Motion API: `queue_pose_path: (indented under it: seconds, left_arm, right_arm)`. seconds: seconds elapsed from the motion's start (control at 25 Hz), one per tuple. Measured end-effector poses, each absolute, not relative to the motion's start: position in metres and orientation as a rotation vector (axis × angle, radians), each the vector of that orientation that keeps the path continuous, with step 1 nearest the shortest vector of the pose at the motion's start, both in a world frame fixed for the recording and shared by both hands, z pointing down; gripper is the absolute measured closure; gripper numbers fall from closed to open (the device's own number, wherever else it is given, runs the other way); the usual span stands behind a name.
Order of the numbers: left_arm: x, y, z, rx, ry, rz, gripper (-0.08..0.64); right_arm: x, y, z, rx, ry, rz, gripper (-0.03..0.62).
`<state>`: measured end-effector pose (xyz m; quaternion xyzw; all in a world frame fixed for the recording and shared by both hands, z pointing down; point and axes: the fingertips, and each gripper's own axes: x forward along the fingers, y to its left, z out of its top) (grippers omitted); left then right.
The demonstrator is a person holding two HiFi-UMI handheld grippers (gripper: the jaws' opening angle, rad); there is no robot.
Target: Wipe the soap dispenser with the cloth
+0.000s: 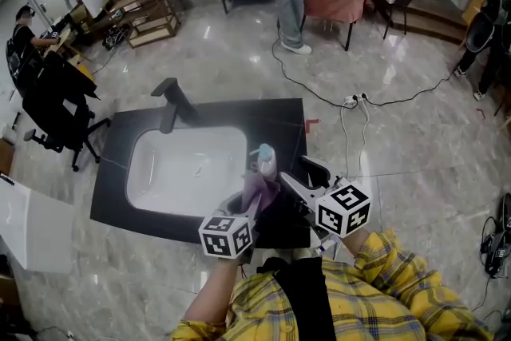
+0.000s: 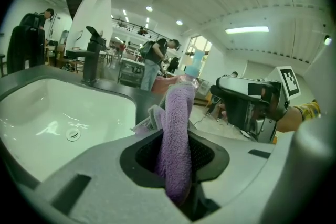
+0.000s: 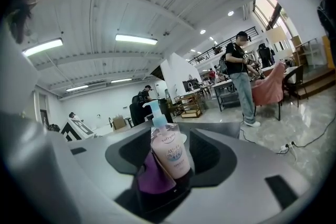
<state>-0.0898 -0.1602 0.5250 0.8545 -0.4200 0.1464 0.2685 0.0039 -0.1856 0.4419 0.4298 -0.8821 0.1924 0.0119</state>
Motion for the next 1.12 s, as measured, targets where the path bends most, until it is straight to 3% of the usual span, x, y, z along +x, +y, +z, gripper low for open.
queue_pose_path:
  seconds: [0.52, 1.12]
  left_arm:
    - [-0.11, -0.149, 0.495, 2.418, -1.15, 0.393, 0.48]
    - [-0.133, -0.138, 0.459, 2.449, -1.205, 0.292, 0.48]
  right_arm:
    - [-0.002, -0.188, 0.426, 1.039, -2.892, 0.545, 0.4]
    - [-0.057, -0.198, 0.41, 0.084, -2.809, 0.01, 0.357]
